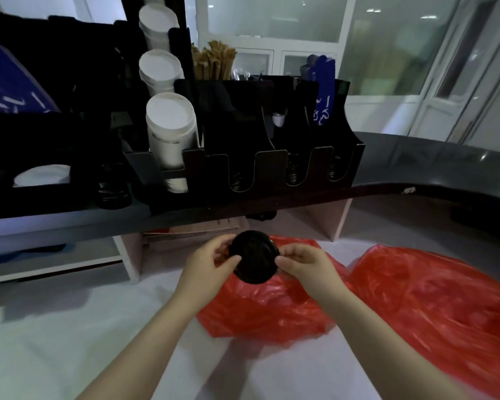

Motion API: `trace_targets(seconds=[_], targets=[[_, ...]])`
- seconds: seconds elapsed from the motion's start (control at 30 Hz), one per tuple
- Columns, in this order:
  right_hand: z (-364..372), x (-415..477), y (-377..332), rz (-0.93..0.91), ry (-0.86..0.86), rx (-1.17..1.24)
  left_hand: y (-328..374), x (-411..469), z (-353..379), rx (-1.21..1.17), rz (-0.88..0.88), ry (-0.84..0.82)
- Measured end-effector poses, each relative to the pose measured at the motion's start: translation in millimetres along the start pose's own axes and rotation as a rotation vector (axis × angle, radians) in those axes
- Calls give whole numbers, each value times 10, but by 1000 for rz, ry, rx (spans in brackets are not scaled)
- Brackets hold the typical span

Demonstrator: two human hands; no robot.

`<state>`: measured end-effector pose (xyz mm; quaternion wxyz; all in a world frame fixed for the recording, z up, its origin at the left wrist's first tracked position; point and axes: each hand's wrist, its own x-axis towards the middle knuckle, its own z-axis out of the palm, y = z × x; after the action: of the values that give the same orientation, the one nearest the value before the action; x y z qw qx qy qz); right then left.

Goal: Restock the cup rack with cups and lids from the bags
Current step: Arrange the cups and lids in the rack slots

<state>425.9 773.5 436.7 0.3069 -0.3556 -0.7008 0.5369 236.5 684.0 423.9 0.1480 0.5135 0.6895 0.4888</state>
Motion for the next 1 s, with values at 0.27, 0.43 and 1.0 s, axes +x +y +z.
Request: trace_targets(seconds=[0.27,0.43,1.0], targets=[[158,-93,-97,-530,201,-502,42,150,-184,-363,-234,30],[160,-5,-208,-939,337,-894,142,275,-287,-438,-236,-8],[7,1026,-1232,-978,603,-886,207,343,-533,379,214,90]])
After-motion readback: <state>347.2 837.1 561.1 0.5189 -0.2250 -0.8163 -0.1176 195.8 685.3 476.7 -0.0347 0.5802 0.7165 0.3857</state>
